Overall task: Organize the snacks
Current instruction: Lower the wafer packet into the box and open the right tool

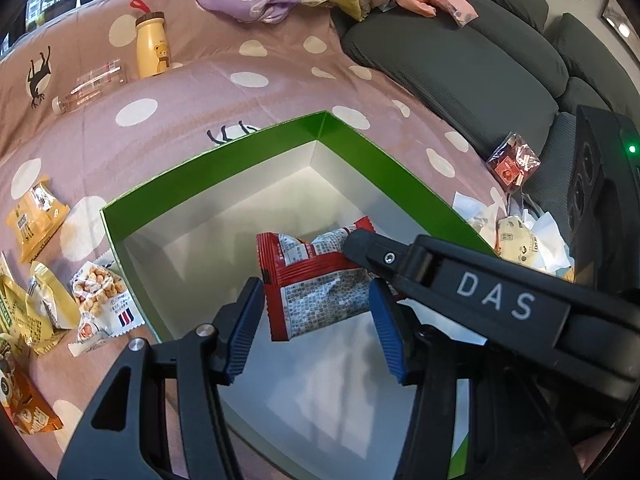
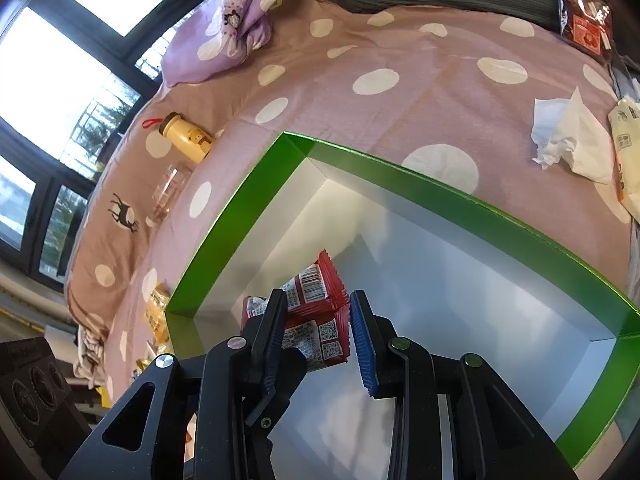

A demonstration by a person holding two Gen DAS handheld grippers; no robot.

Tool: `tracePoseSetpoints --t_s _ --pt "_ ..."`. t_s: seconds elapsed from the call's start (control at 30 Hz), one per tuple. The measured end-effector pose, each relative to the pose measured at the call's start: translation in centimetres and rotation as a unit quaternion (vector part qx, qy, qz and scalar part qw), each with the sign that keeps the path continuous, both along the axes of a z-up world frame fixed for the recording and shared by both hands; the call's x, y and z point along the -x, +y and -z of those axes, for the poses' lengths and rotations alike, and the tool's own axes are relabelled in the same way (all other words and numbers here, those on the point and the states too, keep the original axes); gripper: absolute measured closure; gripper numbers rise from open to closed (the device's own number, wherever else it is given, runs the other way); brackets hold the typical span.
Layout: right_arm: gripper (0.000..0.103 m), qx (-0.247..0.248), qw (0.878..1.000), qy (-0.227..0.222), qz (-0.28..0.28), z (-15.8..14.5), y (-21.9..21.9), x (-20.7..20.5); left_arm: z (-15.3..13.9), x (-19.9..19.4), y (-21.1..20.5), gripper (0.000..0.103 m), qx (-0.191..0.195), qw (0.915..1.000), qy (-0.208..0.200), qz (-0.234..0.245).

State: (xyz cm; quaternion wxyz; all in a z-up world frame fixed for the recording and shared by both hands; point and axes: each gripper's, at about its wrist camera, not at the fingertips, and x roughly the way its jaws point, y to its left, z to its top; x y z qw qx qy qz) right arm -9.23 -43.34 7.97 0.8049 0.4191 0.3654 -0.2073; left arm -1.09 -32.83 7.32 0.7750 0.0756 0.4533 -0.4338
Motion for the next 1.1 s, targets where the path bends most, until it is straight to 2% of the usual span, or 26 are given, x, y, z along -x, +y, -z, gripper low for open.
tracePoseSetpoints --t_s 0.23,0.73,1.1 --pt "0.068 0.007 1.000 0.022 -0.008 0.5 0.5 -0.8 0.4 -0.1 0.3 0.048 -0.011 0.9999 -0.007 -0.002" --pt "0.068 0.015 0.999 0.040 -0.022 0.9 1.3 -1.9 0.7 -0.4 1.1 0.048 -0.016 0.9997 -0.018 0.004" --pt "0.069 0.026 0.997 0.066 -0.026 1.6 1.6 -2.4 0.4 -1.1 1.9 0.048 -0.014 0.9991 -0.036 -0.019"
